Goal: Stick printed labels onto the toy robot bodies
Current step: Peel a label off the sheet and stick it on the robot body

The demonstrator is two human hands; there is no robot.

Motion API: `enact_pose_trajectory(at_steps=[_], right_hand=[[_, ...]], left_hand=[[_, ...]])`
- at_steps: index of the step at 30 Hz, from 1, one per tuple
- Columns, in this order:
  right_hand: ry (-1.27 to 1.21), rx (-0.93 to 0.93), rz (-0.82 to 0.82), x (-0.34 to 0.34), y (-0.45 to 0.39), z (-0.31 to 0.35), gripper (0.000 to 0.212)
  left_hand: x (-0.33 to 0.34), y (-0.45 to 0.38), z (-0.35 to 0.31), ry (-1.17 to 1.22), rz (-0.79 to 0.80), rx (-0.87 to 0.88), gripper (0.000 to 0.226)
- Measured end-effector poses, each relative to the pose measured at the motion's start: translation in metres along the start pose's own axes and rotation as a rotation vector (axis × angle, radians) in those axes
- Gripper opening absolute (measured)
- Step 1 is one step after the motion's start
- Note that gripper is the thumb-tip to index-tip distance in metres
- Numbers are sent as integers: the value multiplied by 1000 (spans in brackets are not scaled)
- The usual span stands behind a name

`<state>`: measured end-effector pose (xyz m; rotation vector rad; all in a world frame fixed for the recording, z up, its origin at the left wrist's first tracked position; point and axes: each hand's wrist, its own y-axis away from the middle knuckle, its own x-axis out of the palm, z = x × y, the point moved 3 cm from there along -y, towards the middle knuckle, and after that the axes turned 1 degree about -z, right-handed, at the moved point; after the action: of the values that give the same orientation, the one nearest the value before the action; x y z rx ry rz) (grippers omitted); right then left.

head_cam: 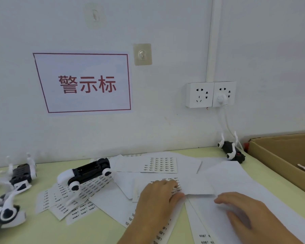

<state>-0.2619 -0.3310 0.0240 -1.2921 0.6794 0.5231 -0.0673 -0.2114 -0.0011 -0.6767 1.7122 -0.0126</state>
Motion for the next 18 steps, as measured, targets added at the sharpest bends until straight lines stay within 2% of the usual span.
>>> enact_pose_trajectory(at_steps=[2,5,11,15,18], right_hand=[[-55,87,-20,3,0,0,49],[-270,348,-36,5,-4,6,49],[-809,918,227,44,-28,30,28],[-948,1151,141,72,-43,41,36],[-931,1244,62,89,-53,48,45]], left_hand=[[-1,1,0,10,-34,10,35],[-4,1,-1,16,-51,11,35],[-8,-2,-1,52,-46,-52,29],[-14,-3,-1,139,-58,-80,25],[-15,3,2,236,-110,-133,26]])
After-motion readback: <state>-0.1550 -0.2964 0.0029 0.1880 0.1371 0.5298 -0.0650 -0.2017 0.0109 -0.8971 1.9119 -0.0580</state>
